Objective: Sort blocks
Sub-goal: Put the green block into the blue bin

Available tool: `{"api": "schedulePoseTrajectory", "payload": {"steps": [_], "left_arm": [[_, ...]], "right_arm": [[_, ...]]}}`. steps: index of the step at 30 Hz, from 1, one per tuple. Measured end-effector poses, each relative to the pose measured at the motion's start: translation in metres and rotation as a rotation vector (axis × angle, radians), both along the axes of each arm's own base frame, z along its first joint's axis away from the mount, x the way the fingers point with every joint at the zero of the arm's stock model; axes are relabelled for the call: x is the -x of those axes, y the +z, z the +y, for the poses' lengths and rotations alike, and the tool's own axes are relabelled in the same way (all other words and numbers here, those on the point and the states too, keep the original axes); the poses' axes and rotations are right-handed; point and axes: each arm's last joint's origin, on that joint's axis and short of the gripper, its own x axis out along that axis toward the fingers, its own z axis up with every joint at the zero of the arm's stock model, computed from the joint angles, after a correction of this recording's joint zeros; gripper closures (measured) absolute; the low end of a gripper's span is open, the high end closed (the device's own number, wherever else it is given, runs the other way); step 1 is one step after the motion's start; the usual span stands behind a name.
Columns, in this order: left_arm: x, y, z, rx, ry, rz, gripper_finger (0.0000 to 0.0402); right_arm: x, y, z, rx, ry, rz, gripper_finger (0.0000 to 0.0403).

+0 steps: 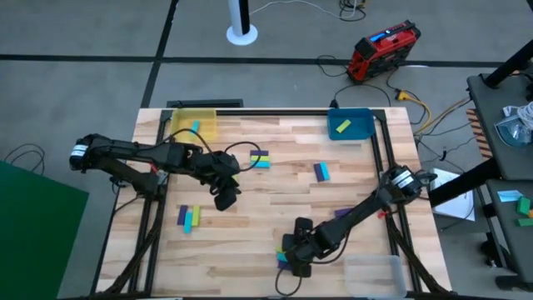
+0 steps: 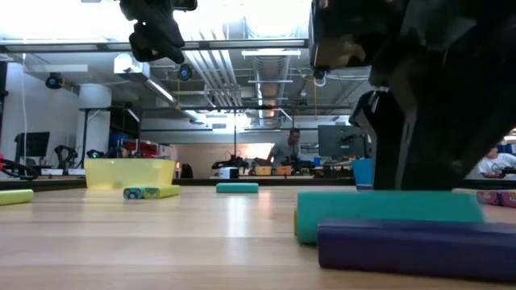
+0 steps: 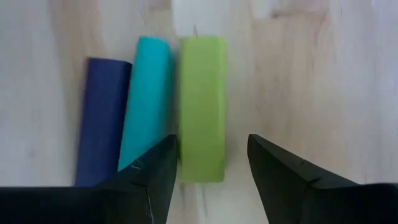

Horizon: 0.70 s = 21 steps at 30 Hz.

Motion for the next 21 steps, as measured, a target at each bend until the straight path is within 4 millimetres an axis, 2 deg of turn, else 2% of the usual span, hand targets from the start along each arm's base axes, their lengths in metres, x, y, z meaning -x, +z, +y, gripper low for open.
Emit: {"api": "schedulePoseTrajectory", "payload": {"steps": [10,21], "left_arm": [[0.000,0.000,0.000,0.001,0.002,-0.001,0.0304],[0.000,0.000,0.000,-0.012,-0.014,-0.002,0.0304]], "right_arm": [[-0.008,0.000,-0.015,0.009,-0.014,0.000,0.0234],[-0.010,-0.001,-0.019,0.026,0.113,0.009,0.0249]]}}
